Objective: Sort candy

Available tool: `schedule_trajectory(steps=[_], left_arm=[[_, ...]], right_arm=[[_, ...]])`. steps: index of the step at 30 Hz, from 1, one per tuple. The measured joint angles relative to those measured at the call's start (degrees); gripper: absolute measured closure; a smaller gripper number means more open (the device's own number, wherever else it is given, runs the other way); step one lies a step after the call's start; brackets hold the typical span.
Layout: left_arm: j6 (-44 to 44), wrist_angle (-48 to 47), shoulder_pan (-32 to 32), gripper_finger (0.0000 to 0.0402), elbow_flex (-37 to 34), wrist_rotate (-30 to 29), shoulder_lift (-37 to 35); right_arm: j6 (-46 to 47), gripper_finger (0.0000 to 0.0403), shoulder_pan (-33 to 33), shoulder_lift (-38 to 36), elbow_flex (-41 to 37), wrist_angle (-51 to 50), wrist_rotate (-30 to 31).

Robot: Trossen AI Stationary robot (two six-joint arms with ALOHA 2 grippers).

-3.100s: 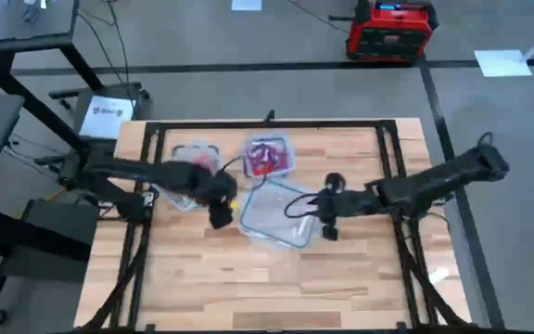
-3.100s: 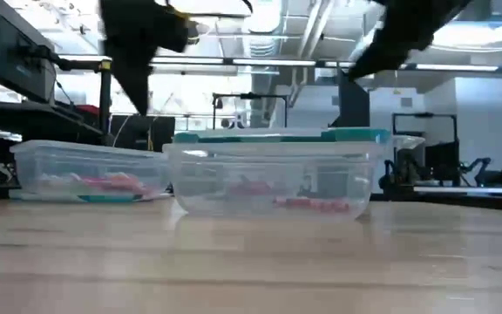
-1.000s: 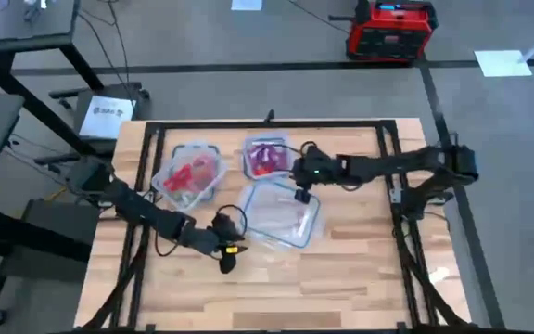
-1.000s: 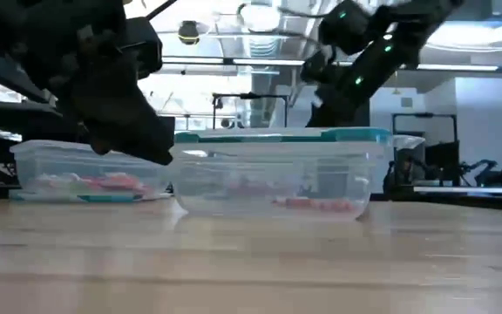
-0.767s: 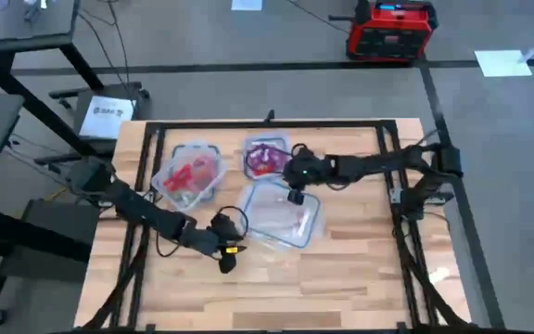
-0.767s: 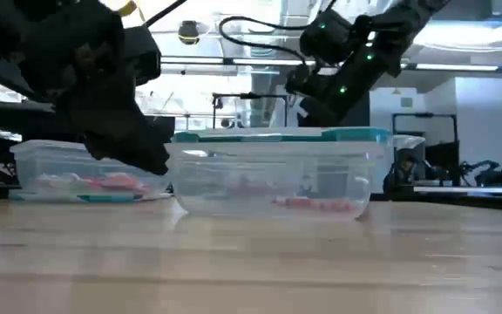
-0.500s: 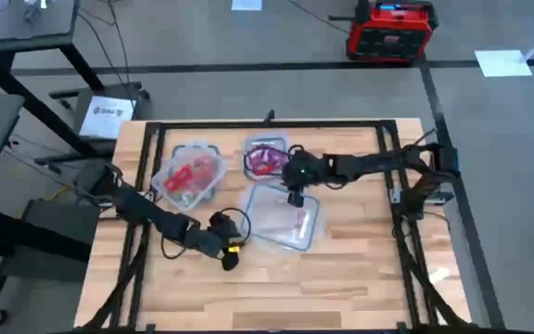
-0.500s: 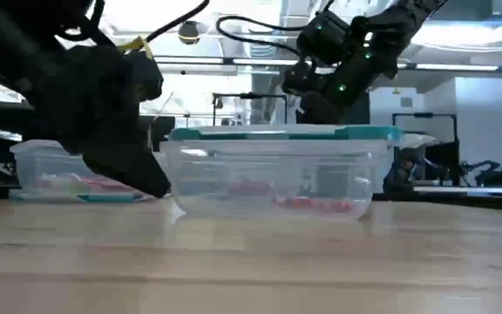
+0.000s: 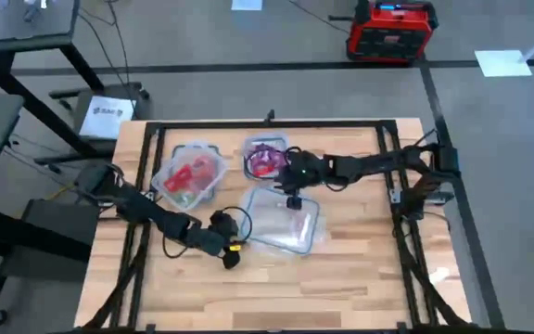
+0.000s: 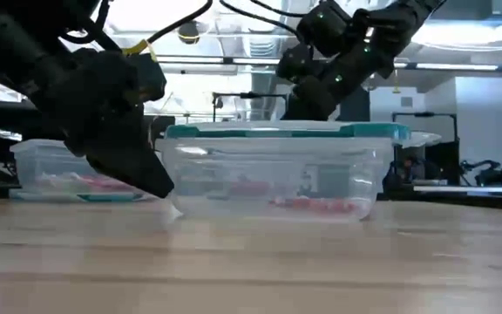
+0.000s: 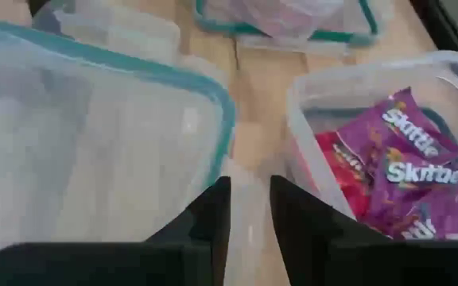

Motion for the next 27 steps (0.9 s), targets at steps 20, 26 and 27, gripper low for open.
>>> schedule_trajectory(steps=[20,26,27], left_arm=[[1.91,2.00,0.20,0.0255,0.00,0.35,0.00],[1.50,1.64,0.06,0.0255,0.00,0.39,0.00],[1.48,1.64,0.02,0.0255,0.00,0.42,0.00]], right_arm=[[0.28,0.0326,2.36,6.00,3.46,-2.21,3.72],[-0.58,0.0326,0.02,4.25,5.22,-4.87,5.56],[-0.74,0.0326,-0.36,3.30,5.75,-5.50,6.02]])
